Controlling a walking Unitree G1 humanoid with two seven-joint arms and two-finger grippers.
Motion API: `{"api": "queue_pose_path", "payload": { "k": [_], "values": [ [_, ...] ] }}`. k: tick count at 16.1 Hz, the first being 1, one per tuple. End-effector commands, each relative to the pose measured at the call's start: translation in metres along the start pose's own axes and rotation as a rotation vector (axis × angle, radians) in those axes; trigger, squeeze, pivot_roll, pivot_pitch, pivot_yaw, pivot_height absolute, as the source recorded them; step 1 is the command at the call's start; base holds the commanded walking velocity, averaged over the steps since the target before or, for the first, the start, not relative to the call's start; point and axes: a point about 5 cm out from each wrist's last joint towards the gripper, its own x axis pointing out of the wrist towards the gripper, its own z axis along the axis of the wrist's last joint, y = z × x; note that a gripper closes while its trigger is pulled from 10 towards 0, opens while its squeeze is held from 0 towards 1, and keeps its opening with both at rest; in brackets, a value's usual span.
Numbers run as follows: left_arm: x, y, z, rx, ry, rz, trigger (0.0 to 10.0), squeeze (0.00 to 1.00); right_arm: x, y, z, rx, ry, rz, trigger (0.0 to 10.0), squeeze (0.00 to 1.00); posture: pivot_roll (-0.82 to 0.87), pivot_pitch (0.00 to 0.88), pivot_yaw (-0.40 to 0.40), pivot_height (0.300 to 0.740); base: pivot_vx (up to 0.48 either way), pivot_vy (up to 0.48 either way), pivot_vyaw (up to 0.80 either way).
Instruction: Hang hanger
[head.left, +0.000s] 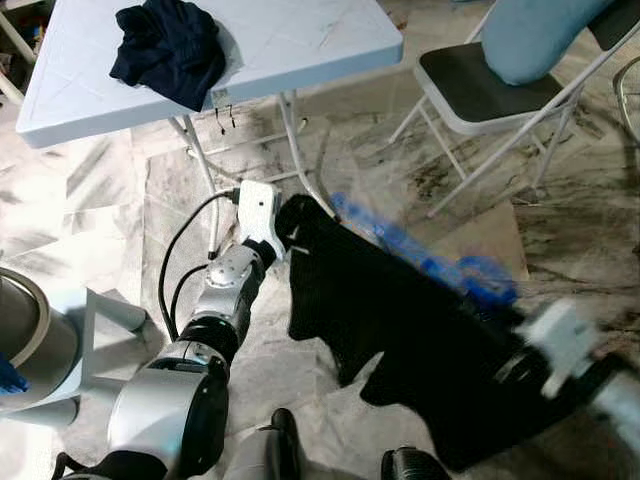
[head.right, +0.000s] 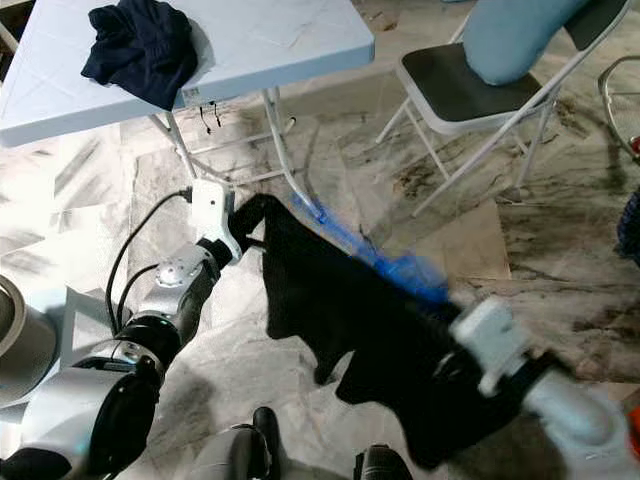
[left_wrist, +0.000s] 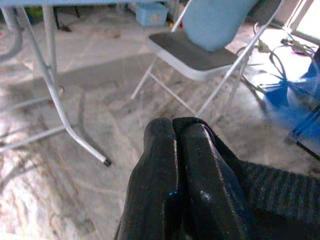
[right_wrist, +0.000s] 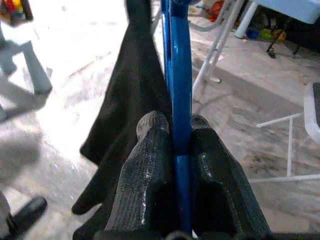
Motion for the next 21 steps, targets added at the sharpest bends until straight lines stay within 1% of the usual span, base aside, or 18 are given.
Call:
{"api": "queue_pose_path", "payload": {
  "k": [1,3,4,5,6,7,8,9,10,11,12,13,16,17,18,19,20,21],
  "values": [
    [-0.015,0.034,0.002,-0.025,-0.018,0.148,0.0,0.0,-0.013,-0.018,-0.004,0.031,0.034,-0.106,10.0,0.0,-0.2,0.242,0.118,0.74,0.0,0.0,0.0],
    [-0.016,0.028,-0.004,-0.035,-0.013,0.123,0.0,0.0,-0.001,-0.024,0.004,0.061,-0.037,-0.191,10.0,0.0,-0.19,0.242,0.117,0.74,0.0,0.0,0.0],
    [-0.017,0.021,-0.011,-0.045,-0.004,0.101,0.0,0.0,0.013,-0.021,0.009,0.083,-0.081,-0.226,10.0,0.0,-0.19,0.242,0.116,0.74,0.0,0.0,0.0],
    [-0.017,0.021,-0.011,-0.045,-0.004,0.101,0.0,0.0,0.013,-0.021,0.009,0.083,-0.081,-0.226,10.0,0.0,-0.19,0.242,0.116,0.74,0.0,0.0,0.0],
    [-0.023,0.011,-0.028,-0.049,0.031,0.065,0.0,0.0,0.031,-0.013,0.013,0.091,-0.112,-0.217,10.0,0.0,-0.18,0.238,0.112,0.74,0.0,0.0,0.0],
    [-0.025,0.008,-0.032,-0.049,0.043,0.059,0.0,0.0,0.034,-0.011,0.014,0.093,-0.115,-0.208,10.0,0.0,-0.18,0.235,0.109,0.74,0.0,0.0,0.0],
    [-0.031,0.004,-0.045,-0.052,0.072,0.051,0.0,0.0,0.039,-0.012,0.016,0.066,-0.11,-0.181,10.0,0.0,-0.18,0.231,0.104,0.74,0.0,0.0,0.0],
    [-0.036,0.002,-0.053,-0.054,0.098,0.051,0.0,0.0,0.041,-0.014,0.017,0.06,-0.111,-0.17,10.0,0.0,-0.17,0.227,0.1,0.74,0.0,0.0,0.0],
    [-0.041,-0.001,-0.062,-0.033,0.123,0.041,0.0,0.0,0.044,-0.019,0.019,0.045,-0.11,-0.17,10.0,0.0,-0.17,0.224,0.092,0.74,0.0,0.0,0.0],
    [-0.045,-0.003,-0.067,-0.006,0.144,0.04,0.4,0.0,0.046,-0.022,0.021,0.042,-0.113,-0.168,10.0,0.0,-0.17,0.223,0.09,0.74,0.0,0.0,0.0],
    [-0.046,-0.004,-0.069,0.002,0.151,0.039,2.7,0.0,0.047,-0.023,0.021,0.038,-0.113,-0.165,10.0,0.0,-0.17,0.224,0.087,0.74,0.0,0.0,0.0],
    [-0.051,-0.007,-0.076,0.003,0.164,0.027,10.0,1.0,0.053,-0.026,0.022,-0.001,-0.103,-0.138,10.0,0.0,-0.17,0.224,0.077,0.74,0.0,0.0,0.0],
    [-0.055,-0.012,-0.08,0.043,0.16,-0.003,10.0,1.0,0.059,-0.029,0.018,-0.044,-0.073,-0.081,10.0,0.0,-0.14,0.224,0.062,0.74,0.0,0.0,0.0],
    [-0.059,-0.012,-0.081,0.064,0.152,-0.028,10.0,1.0,0.063,-0.03,0.016,-0.05,-0.061,-0.049,10.0,0.0,-0.14,0.227,0.056,0.74,0.0,0.0,0.0],
    [-0.064,-0.011,-0.085,0.057,0.157,-0.047,10.0,1.0,0.069,-0.03,0.012,-0.072,-0.034,-0.009,10.0,0.0,-0.15,0.236,0.049,0.74,0.0,0.0,0.0],
    [-0.067,-0.013,-0.086,0.08,0.151,-0.079,10.0,1.0,0.073,-0.03,0.01,-0.083,-0.019,0.015,10.0,0.0,-0.16,0.24,0.039,0.74,0.0,0.0,0.0],
    [-0.069,-0.016,-0.086,0.126,0.141,-0.117,10.0,1.0,0.075,-0.03,0.008,-0.089,-0.008,0.039,10.0,0.0,-0.15,0.248,0.034,0.74,0.0,0.0,0.0],
    [-0.072,-0.025,-0.085,0.213,0.11,-0.189,10.0,1.0,0.077,-0.029,0.002,-0.116,0.016,0.081,10.0,0.0,-0.14,0.246,0.031,0.74,0.0,0.0,0.0]
  ]
}}
